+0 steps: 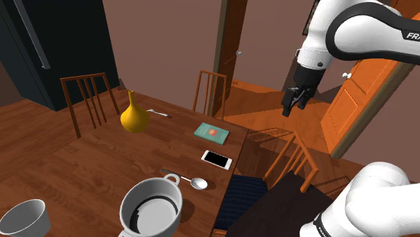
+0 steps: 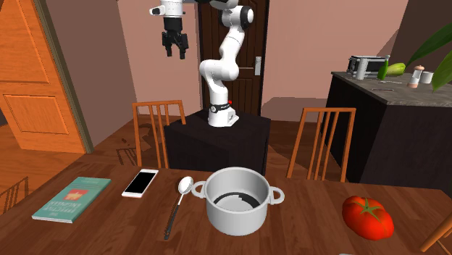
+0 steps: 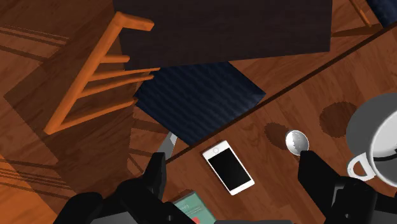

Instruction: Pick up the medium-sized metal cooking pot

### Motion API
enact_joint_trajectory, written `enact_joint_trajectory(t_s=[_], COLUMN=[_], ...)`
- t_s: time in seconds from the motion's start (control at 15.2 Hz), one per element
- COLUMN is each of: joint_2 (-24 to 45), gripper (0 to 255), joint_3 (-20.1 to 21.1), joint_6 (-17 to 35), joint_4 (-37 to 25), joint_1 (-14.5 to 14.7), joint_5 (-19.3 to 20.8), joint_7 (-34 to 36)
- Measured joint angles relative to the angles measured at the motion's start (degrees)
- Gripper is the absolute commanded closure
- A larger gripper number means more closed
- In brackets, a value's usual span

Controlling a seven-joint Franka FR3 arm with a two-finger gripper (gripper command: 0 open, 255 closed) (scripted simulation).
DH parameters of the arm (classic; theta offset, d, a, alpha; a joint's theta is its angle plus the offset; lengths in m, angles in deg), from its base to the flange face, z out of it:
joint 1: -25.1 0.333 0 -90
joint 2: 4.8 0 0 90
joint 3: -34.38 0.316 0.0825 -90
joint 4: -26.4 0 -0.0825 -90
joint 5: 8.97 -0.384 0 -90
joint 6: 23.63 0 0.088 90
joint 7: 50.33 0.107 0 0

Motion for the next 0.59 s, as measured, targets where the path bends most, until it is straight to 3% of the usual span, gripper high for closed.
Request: enact_joint_trajectory(t_s=[0.2,0.59], joint_2=[0.7,5.5], gripper=[0,0], joint_3=[1.0,6.2], joint_6=[1.4,10.5], joint_4=[0.8,5.4], joint_1=[0.4,2.4], joint_5=[-0.7,-4.2], joint_7=[1.1,7.2])
